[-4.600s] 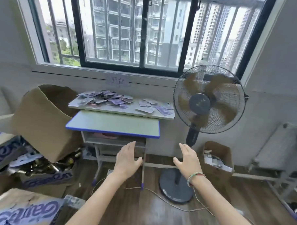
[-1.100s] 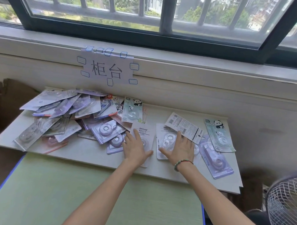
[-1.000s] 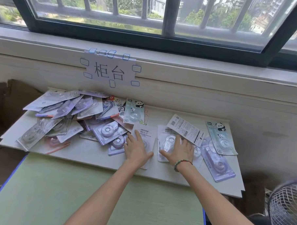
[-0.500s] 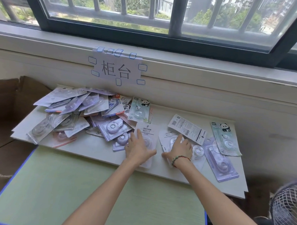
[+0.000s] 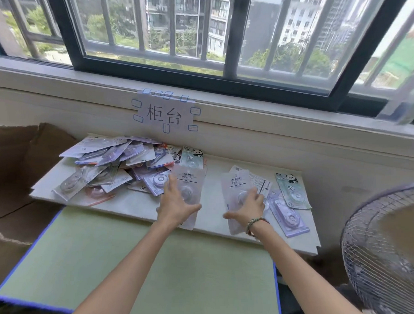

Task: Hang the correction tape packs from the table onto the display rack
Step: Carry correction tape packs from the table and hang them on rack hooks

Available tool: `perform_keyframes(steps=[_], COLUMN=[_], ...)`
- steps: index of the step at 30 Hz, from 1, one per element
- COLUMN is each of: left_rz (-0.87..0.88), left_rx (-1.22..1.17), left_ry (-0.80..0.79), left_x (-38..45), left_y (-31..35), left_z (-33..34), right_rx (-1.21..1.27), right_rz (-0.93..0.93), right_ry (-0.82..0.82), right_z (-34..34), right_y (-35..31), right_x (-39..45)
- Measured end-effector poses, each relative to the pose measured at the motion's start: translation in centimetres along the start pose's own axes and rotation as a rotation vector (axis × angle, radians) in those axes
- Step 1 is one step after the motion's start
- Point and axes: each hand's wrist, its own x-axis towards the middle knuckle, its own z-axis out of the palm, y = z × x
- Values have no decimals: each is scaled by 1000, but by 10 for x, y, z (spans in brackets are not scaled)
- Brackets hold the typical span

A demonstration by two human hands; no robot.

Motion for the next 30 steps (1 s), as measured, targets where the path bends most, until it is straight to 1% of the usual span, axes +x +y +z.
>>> perform_keyframes(steps=[3, 7, 10, 14, 19, 24, 30], left_rz=[73, 177, 266, 362, 524, 707, 887], left_rx=[-19, -59, -76, -158, -141, -118, -125], left_ry=[-33, -66, -116, -205, -373, -540, -732], left_x=[-11, -34, -61, -106, -174, -265, -425], left_y=[7, 8, -2, -9, 14, 50, 88], left_z=[-7, -18, -24, -20, -6, 23, 49], right_rx=[46, 105, 123, 130, 164, 167, 160], right_rz=[3, 54, 133, 255, 461, 652, 919], right_ry=[103, 246, 385, 578, 767, 965, 1176], right_z=[-2, 0, 6, 2, -4, -17, -28], right_y=[3, 6, 13, 38, 72, 122, 194], right_x=[-33, -85, -132, -206, -301, -405, -563])
